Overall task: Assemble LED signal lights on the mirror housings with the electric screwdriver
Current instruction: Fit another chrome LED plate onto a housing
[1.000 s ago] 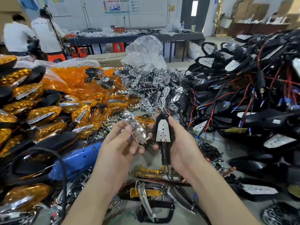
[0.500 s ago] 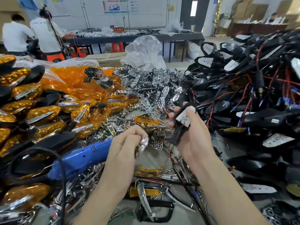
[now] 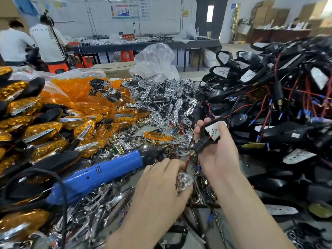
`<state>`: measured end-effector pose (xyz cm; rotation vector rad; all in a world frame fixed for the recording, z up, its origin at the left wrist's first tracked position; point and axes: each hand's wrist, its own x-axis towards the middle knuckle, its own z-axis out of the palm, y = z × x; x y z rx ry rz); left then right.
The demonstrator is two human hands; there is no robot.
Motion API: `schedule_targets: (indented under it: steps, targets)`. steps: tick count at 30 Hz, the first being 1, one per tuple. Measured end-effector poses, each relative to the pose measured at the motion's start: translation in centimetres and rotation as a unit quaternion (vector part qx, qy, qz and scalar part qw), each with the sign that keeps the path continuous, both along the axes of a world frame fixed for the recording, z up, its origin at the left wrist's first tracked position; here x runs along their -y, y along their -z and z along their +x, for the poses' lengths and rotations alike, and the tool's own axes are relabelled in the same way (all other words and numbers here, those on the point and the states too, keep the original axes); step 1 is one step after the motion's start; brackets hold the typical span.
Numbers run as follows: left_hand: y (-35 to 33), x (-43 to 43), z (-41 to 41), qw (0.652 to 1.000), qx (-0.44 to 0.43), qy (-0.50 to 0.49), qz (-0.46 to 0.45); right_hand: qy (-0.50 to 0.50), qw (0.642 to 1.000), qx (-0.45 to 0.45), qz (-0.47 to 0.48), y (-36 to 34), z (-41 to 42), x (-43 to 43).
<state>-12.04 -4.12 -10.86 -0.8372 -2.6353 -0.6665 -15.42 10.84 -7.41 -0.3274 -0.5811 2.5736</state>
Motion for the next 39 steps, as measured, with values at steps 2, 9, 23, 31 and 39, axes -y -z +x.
schedule_targets:
  steps: [2,9,23,31,39]
  targets:
    - [-0.1,0.2,-0.3,0.999,0.031,0.009,0.038,-0.003,1.000,-0.002,0.004,0.2,0.0,-0.1]
    - [-1.8,2.5,-1.6,0.982,0.082,-0.011,0.168,-0.027,1.000,-0.013,-0.001,0.0,0.0,0.5]
    - [-1.3,4.0,-3.0,0.990,0.047,-0.054,0.124,-0.079,0.996,-0.038,-0.003,0.1,0.2,1.4]
    - [-1.0,4.0,-3.0,0.993,0.031,-0.073,0.093,-0.089,0.995,-0.039,0.005,0.3,0.2,1.7]
    - [-1.2,4.1,-2.9,0.993,0.032,-0.066,0.087,-0.094,0.995,-0.031,0.015,0.5,0.2,1.8]
